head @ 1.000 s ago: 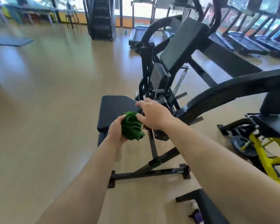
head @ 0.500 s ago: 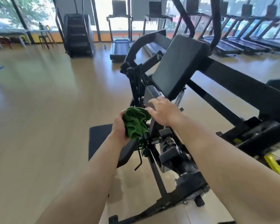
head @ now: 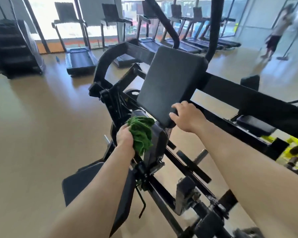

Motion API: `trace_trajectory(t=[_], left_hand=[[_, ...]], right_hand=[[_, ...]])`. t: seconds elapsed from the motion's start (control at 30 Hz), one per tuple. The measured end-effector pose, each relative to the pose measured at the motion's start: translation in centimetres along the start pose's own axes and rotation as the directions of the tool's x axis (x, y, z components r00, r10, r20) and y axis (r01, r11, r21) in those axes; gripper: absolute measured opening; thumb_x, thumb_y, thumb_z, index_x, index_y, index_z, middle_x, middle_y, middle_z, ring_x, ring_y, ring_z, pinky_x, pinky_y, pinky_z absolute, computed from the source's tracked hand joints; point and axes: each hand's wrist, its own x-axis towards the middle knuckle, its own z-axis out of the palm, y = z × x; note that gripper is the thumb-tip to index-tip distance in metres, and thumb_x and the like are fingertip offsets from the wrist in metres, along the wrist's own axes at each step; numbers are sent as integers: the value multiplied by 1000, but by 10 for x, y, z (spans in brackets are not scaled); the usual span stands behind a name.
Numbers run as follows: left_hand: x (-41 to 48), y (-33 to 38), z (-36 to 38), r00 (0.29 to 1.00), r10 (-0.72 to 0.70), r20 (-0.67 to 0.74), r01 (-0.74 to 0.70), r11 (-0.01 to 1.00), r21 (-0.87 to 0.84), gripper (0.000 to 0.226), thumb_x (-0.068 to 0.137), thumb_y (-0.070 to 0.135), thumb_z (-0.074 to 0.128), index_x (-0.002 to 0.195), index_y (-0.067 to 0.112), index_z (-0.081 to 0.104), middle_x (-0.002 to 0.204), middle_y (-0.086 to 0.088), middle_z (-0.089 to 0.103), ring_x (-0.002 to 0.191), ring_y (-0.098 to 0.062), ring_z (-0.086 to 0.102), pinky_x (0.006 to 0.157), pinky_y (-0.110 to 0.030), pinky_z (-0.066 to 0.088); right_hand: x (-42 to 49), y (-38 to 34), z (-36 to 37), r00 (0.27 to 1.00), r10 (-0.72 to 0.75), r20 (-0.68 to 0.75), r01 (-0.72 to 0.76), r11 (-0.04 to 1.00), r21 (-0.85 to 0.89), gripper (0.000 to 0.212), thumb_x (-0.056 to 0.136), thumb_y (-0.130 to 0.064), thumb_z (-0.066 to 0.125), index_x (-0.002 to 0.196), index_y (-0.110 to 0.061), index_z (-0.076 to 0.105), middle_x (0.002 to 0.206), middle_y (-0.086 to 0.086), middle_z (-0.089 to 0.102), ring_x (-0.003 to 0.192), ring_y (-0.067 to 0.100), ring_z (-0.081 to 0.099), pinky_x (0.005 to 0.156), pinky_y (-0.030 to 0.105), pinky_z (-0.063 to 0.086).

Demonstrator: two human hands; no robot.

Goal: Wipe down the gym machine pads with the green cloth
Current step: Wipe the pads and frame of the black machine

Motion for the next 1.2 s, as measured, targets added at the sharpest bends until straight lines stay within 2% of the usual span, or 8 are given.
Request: trace_trajectory(t=[0.2, 0.37, 0.57, 0.63, 0.8, 0.9, 1.0, 1.2], left_hand=[[58, 33, 32, 994, 89, 61, -97, 983, 153, 22, 91, 20, 56, 94, 37, 69, 108, -7, 74, 106, -33, 71, 94, -51, 58], [70, 64, 83, 956, 232, 178, -260, 953, 153, 29, 102, 18, 56, 128, 24, 68, 122, 2, 70, 112, -18, 67, 105, -40, 53], [69, 78, 160, 834, 531, 149, -550, 783, 290, 34, 105, 21, 50, 134, 15, 66, 131, 1, 69, 124, -17, 61, 112, -29, 42], [67, 78, 184, 751, 626, 209, -658, 685, 311, 34, 106, 19, 48, 135, 13, 65, 131, -1, 69, 124, -16, 60, 108, -23, 41], [83, 40, 223, 305, 732, 610, -943, 140, 304, 39, 105, 14, 47, 142, 10, 58, 155, -12, 49, 146, -28, 42, 120, -41, 36], [105, 28, 230, 206, 709, 675, -958, 4, 288, 49, 107, 20, 38, 156, 14, 39, 168, -9, 25, 157, -28, 18, 126, -43, 23], [141, 46, 240, 256, 729, 635, -943, 43, 330, 52, 109, 21, 33, 160, 14, 27, 171, -7, 14, 159, -27, 8, 128, -38, 12], [217, 123, 258, 671, 677, 302, -695, 432, 575, 53, 112, 27, 25, 163, 14, 17, 172, -3, 5, 159, -21, 1, 123, -25, -3]], right_hand=[[33, 0, -21, 977, 146, -155, -158, 985, -67, 50, 101, -41, 46, 144, -17, 48, 144, 12, 47, 130, 33, 44, 104, 49, 42], [66, 12, -52, 930, 139, -340, -205, 964, -167, 53, 98, -35, 49, 147, -15, 44, 147, 12, 39, 131, 36, 41, 105, 50, 41], [119, 49, -85, 865, 84, -494, -190, 967, -169, 48, 103, -34, 41, 147, -15, 44, 150, 14, 39, 132, 41, 40, 104, 53, 41], [135, 62, -91, 856, 36, -515, -132, 980, -151, 46, 104, -32, 39, 146, -14, 47, 147, 14, 44, 129, 39, 45, 102, 52, 43], [172, 82, -88, 877, -68, -476, 54, 998, -42, 45, 104, -33, 31, 136, -16, 58, 132, 9, 61, 119, 32, 57, 95, 47, 49], [187, 87, -74, 827, -60, -559, 121, 990, 73, 49, 100, -34, 31, 131, -15, 64, 127, 8, 67, 115, 28, 61, 92, 41, 50], [193, 95, -63, 749, -50, -661, 188, 972, 140, 49, 97, -30, 32, 125, -10, 68, 120, 9, 70, 111, 29, 64, 90, 41, 51], [200, 102, -55, 693, -66, -718, 209, 971, 113, 50, 94, -31, 33, 123, -10, 68, 116, 9, 72, 105, 34, 66, 85, 49, 54]])
